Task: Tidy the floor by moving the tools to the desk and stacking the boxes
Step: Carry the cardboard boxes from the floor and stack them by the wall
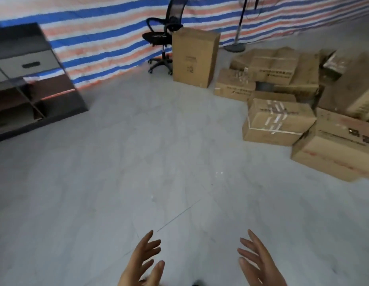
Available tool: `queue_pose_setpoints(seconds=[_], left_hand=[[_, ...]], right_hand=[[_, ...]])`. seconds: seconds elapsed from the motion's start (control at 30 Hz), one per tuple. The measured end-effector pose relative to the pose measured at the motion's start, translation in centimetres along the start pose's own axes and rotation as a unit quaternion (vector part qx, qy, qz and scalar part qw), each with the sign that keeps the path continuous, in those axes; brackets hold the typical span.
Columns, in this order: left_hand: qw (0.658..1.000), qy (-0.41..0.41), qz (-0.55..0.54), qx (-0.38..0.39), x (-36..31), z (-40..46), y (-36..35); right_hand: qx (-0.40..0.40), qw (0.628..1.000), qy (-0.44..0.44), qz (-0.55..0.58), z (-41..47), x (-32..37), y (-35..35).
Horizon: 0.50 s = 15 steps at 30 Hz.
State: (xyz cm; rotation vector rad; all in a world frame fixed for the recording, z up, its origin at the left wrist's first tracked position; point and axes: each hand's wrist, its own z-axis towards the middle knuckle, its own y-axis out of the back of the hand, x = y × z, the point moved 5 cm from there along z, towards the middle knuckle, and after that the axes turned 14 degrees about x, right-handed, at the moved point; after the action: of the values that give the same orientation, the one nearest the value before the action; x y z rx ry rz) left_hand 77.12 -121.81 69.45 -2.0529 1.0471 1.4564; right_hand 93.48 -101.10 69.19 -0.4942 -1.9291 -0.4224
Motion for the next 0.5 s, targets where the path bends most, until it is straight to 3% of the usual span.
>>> queue_pose_setpoints(seconds=[0.13, 0.2, 0.27, 0.37, 0.5], left_hand=[[0.996, 0.058, -0.036, 0.055, -1.3, 6.3, -1.8], [0.987, 0.080, -0.049, 0.128, -1.9, 9.1, -2.6], [0.985, 0.084, -0.038, 0.149, -2.8, 12.3, -3.4], [0.992, 0.031, 0.028, 0.120, -5.4, 17.7, -4.4], [0.986, -0.044, 0.099, 0.131, -10.3, 26.3, -4.3]], right_hand=[[0.011, 0.996, -0.047, 0.069, 2.2, -0.5, 3.2], [-0.008, 0.996, -0.049, 0.075, 3.6, -0.7, 4.7], [-0.038, 0.995, -0.050, 0.083, 5.6, -0.5, 6.2], [-0.076, 0.992, -0.037, 0.092, 9.7, 0.6, 8.2], [-0.182, 0.982, 0.017, 0.050, 16.3, 3.8, 11.1]])
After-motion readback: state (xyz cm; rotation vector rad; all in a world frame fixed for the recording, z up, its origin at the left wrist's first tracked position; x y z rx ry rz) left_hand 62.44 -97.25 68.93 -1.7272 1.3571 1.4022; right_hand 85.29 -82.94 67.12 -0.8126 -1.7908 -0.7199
